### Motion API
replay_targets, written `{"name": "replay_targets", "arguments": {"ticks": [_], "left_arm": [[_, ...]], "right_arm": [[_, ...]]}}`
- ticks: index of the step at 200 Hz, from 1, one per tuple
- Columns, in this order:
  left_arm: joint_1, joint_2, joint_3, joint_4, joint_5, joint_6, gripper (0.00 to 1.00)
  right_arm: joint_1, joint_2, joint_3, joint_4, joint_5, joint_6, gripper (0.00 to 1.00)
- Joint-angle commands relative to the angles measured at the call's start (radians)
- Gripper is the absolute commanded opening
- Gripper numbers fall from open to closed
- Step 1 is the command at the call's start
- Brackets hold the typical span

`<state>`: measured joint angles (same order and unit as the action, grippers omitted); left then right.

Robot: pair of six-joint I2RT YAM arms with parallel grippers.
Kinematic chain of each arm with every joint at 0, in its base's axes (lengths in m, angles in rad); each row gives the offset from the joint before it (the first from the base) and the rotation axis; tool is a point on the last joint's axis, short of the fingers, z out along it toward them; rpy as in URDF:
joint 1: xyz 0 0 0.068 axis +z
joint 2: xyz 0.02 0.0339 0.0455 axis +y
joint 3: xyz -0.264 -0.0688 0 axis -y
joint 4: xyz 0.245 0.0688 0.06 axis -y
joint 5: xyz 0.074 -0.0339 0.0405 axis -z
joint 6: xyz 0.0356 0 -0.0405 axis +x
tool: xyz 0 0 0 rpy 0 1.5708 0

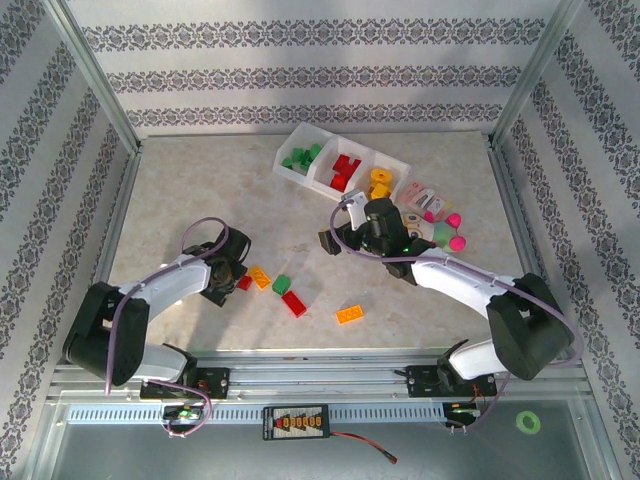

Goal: Sort the legos into containers by color
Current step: Pick up the lego from the middle-left of the table.

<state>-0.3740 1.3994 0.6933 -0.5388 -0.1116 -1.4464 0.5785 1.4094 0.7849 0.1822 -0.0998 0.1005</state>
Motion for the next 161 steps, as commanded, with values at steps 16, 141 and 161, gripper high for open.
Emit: {"name": "replay_targets", "arguments": {"ticks": [16,141,161], "left_arm": [[-0.013,0.055,0.021,0.017,0.039,-0.029,0.58],[-0.013,0.045,0.050,0.013,-0.010,0.038,0.14],[-0.013,0.024,0.095,-0.015,-0.039,0.106,0.13]], "right_arm": [[-0.006,-0.047,-0.028,-0.004,-0.017,-0.008,0.98],[-0.017,-0.075,-0.033,-0.007,-0.035,0.022,0.98],[-0.017,-0.092,-0.036,-0.006,-0.041,0.037,0.98]]}}
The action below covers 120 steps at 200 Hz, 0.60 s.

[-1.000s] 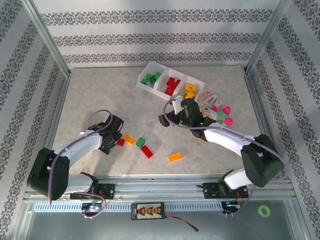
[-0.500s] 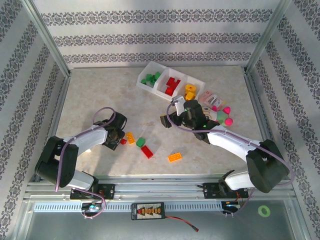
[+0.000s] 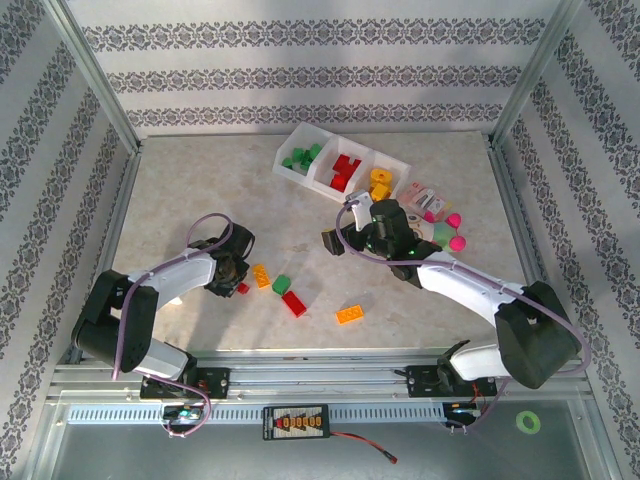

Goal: Sort the legos into containers by color
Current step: Pick up the lego from the middle-left of the table, then place the lego in the container.

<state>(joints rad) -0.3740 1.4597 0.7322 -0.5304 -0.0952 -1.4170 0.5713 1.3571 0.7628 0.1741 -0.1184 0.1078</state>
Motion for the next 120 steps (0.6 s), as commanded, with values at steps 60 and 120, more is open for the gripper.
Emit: {"name": "replay_targets", "arguments": {"ticks": [60,120], "left_arm": [[-0.015,0.052,0.326,-0.009,-0.069,0.379,0.13],[-0.085,0.363,0.733,0.082,-0.006,0.491,0.12]], "right_arm": [[-0.027,-0.131,-0.035,-0.002,-0.006,0.062,0.98],[-0.096,-0.267,-0.099,-0.011,0.068,0.112,0.98]]}}
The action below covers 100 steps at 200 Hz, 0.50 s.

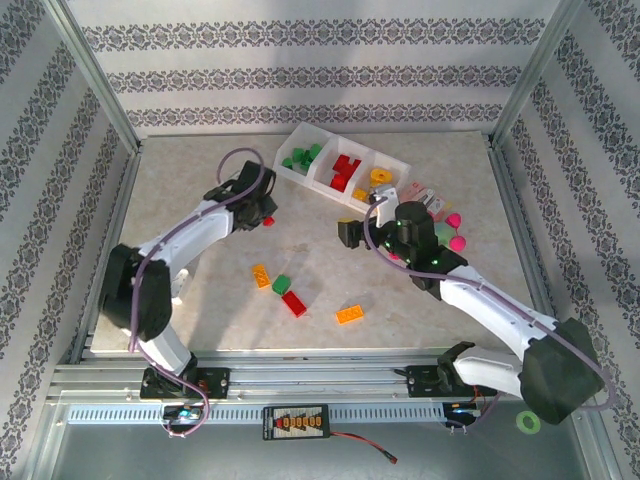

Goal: Sort the legos into containers by color
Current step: Place the lego in the container.

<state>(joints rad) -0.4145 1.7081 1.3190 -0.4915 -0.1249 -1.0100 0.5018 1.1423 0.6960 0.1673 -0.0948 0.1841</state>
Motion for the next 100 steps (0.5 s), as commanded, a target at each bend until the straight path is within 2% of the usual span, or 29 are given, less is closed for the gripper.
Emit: {"name": "replay_targets", "arguments": {"ticks": [1,57,100], "left_arm": [[-0.047,0.120,0.154,0.043,0.025,0.085,0.12],[-0.138,0.469,0.589,0.011,0.006,0.153,0.11],[-0.147,0.682,0.898,-0.058,-0.012,0.196,0.11]], "right_arm": [[-0.028,-0.054,-0.033,-0.005,0.045,0.036,0.98],[-0.074,-0.143,-0.085,-0.059,0.096,0.063,0.98],[-0.089,-0.161,-0.090,-0.080,0.099,0.075,0.98]]}}
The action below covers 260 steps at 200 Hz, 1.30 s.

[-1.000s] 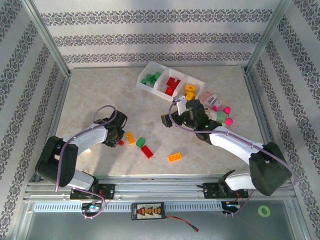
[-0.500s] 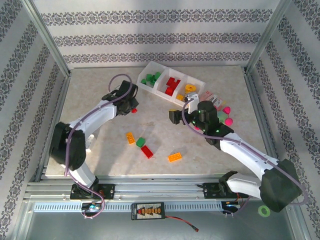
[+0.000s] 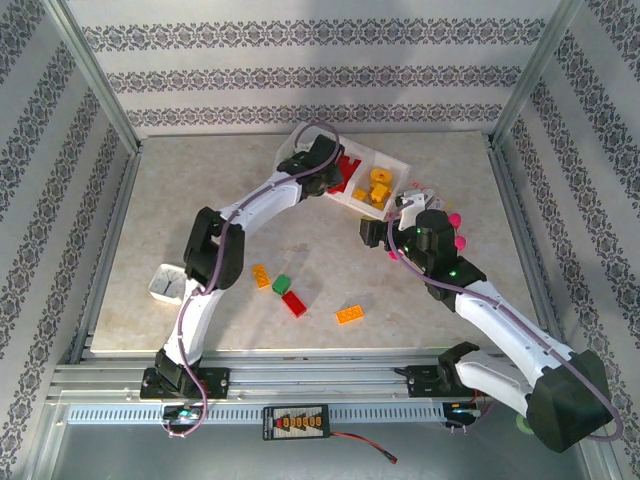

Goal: Sort the legos into containers by color
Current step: Place the lego in the container.

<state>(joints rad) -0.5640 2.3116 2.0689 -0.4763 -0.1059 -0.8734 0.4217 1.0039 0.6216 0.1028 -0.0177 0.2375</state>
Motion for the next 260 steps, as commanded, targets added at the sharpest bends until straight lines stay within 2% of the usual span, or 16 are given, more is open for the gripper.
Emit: {"name": "replay_targets", "arguments": {"ticks": [1,43,86,123,139,167,192,230,260], "left_arm": [[0.002,0.084,0.155,-0.075,-0.032,0.060,0.11],[0.015,0.201,0.339,-0.098,-0.064,0.051,0.11],[0.031,0.286,0.437,-0.056,-0.052,0.038,0.11],[0.041,0.321,0.444,0.059,-0.049,0.071,0.16],[0.046,0.324,0.444,0.094,-0.054,0.087,0.23],[0.049,0.305,0.444,0.133,-0.032,0.134,0.56],[0.048,0.266,0.438,0.134,-0.018,0.172,0.73],[0.038,0.156,0.343,0.140,0.003,0.249,0.87],[0.034,-0.005,0.116,0.192,0.021,0.293,0.90]], "right_arm": [[-0.009,-0.023,-0.016,-0.016,0.022,0.022,0.98],[-0.010,-0.016,-0.023,-0.012,0.023,0.044,0.98],[-0.011,0.000,-0.020,-0.008,0.019,0.048,0.98],[-0.011,0.010,-0.014,-0.010,0.014,0.046,0.98],[-0.010,0.010,-0.014,-0.010,0.012,0.046,0.98],[-0.011,0.010,-0.017,-0.009,0.006,0.050,0.98],[-0.009,0.027,-0.014,-0.009,-0.024,0.042,0.98],[0.022,0.079,-0.001,-0.010,-0.012,0.010,0.98],[0.073,0.153,0.040,-0.067,-0.038,-0.039,0.98]]}}
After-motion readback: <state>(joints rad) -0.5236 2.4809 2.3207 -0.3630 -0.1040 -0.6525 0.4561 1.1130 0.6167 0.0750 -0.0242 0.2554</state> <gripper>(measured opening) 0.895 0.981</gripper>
